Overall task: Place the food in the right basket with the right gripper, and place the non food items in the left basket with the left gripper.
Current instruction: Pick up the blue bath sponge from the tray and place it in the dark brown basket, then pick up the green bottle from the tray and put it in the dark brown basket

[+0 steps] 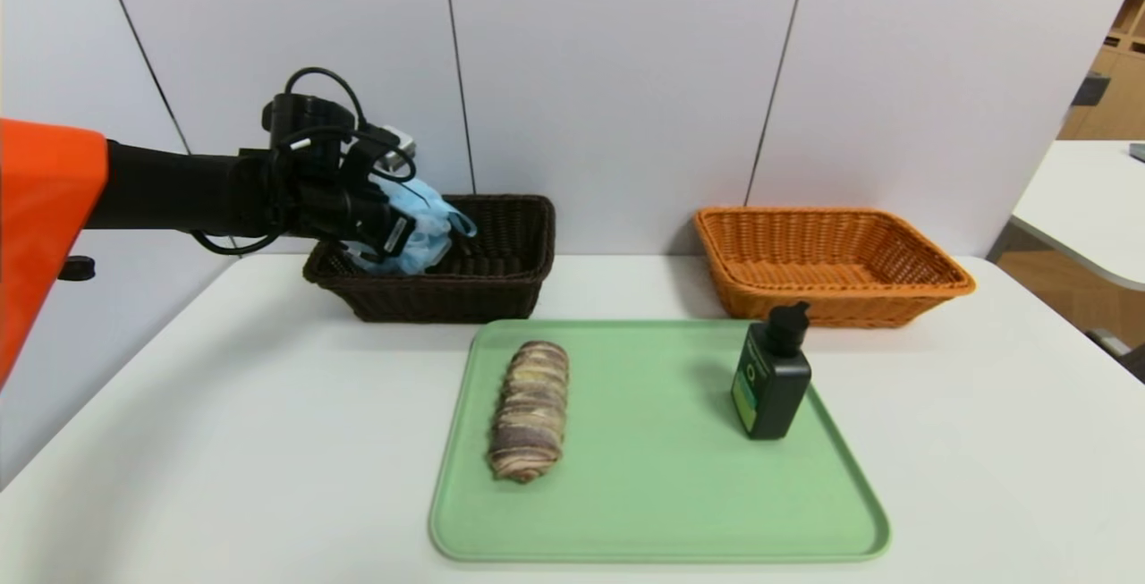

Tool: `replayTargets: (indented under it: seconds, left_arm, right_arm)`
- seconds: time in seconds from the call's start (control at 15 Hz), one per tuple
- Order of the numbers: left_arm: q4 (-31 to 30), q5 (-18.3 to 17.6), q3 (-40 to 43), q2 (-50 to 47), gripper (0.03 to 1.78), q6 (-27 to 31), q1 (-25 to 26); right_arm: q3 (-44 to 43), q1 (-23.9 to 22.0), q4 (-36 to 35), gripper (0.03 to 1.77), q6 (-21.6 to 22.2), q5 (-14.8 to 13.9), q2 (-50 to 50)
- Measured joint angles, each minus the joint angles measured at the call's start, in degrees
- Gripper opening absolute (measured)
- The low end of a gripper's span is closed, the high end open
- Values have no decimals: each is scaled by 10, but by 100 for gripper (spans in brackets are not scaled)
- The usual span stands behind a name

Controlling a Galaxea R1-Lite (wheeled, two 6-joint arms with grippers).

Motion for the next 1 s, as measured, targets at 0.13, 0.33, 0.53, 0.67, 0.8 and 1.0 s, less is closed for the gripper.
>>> replayTargets:
  seconds: [0.13,0.33,0.53,0.67,0.8,1.0]
  left_arm:
    - [0,0,4,-6,86,0,0]
    - [0,0,6,-13,113,0,1]
    - [0,-1,9,-27,132,0,1]
    - [1,-1,26,-52,140,0,1]
    - [2,-1,58,-89,147,1,0]
    - [16,-1,122,-171,154,2,0]
  right_arm:
    - [0,0,0,170,0,0,0]
    - [0,0,0,170,0,0,0]
    - [0,0,0,170,0,0,0]
    - [0,0,0,170,0,0,0]
    - [0,0,0,170,0,0,0]
    - [0,0,0,170,0,0,0]
